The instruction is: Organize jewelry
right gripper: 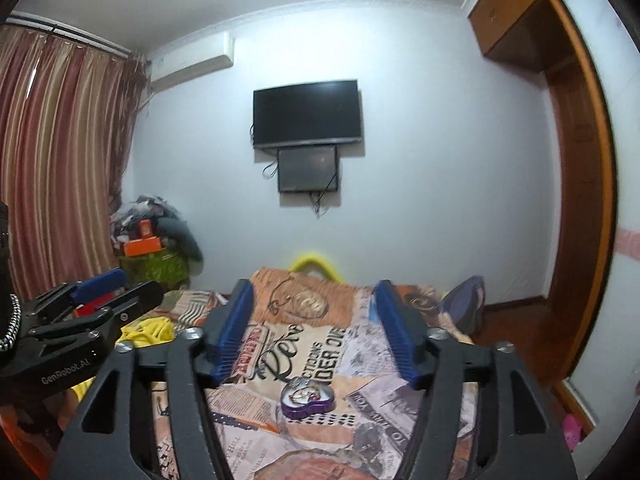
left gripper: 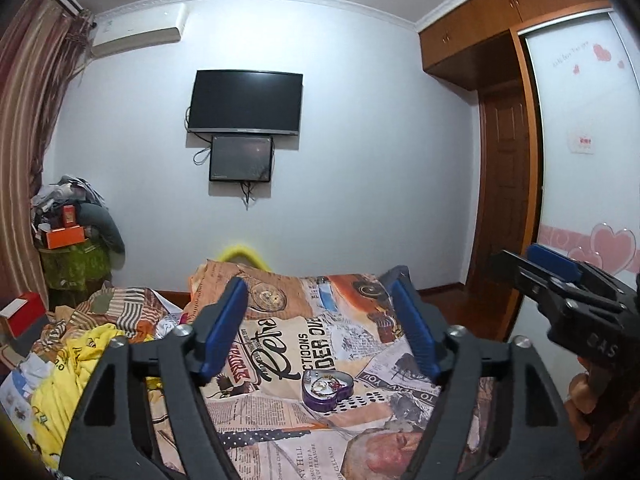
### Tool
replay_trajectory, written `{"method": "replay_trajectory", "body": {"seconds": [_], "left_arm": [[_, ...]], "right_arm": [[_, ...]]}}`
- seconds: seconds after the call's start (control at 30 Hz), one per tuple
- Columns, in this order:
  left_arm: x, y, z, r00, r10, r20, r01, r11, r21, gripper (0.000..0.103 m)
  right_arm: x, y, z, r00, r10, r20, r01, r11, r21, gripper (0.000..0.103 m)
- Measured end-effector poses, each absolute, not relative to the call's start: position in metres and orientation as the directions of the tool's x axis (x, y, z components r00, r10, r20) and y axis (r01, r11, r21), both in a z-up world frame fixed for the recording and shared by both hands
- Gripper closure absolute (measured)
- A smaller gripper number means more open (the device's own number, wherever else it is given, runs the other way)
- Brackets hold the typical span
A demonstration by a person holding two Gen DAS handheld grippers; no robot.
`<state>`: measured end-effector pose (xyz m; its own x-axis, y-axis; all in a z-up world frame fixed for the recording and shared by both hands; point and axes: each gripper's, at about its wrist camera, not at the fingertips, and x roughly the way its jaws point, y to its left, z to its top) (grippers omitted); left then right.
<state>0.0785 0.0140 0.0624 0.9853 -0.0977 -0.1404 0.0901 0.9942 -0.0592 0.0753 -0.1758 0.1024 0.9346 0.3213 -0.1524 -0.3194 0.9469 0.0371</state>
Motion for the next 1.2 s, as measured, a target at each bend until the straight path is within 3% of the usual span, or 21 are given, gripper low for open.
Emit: {"method": "replay_trajectory", "body": {"seconds": [0.03,0.17,0.23,0.5,1.2], "left_arm": [[0.076,0.015,0.063,0.986,-0.097,-0.137,0.089,0.994,-0.061,0.018],[0.067,0.015,0.061,0.990,-0.069,-0.120,0.063,0.997,-0.054,0.010],[0.064,0.015,0.061,0.991,-0.061,-0.117,0.055,0.997,-0.053,0.007],[0.060,0.014,0.059,0.992,-0.044,-0.120,0.037,0.998,-0.060,0.006],[0.061,0.018,0.057,0.990,-0.046,-0.132,0.037,0.997,-0.069,0.006]], "right_arm": [[0.072,-0.175,0.103,0.940,0.311,-0.141,-0.309,0.950,0.038,0.017],[0.064,-0.172,0.105,0.955,0.276,-0.110,-0.274,0.961,0.031,0.000],[0.063,-0.170,0.105,0.961,0.256,-0.108,-0.255,0.967,0.026,0.000],[0.059,-0.175,0.096,0.954,0.259,-0.150,-0.257,0.966,0.035,0.000],[0.051,-0.176,0.094,0.950,0.271,-0.156,-0.270,0.962,0.024,0.000]]}}
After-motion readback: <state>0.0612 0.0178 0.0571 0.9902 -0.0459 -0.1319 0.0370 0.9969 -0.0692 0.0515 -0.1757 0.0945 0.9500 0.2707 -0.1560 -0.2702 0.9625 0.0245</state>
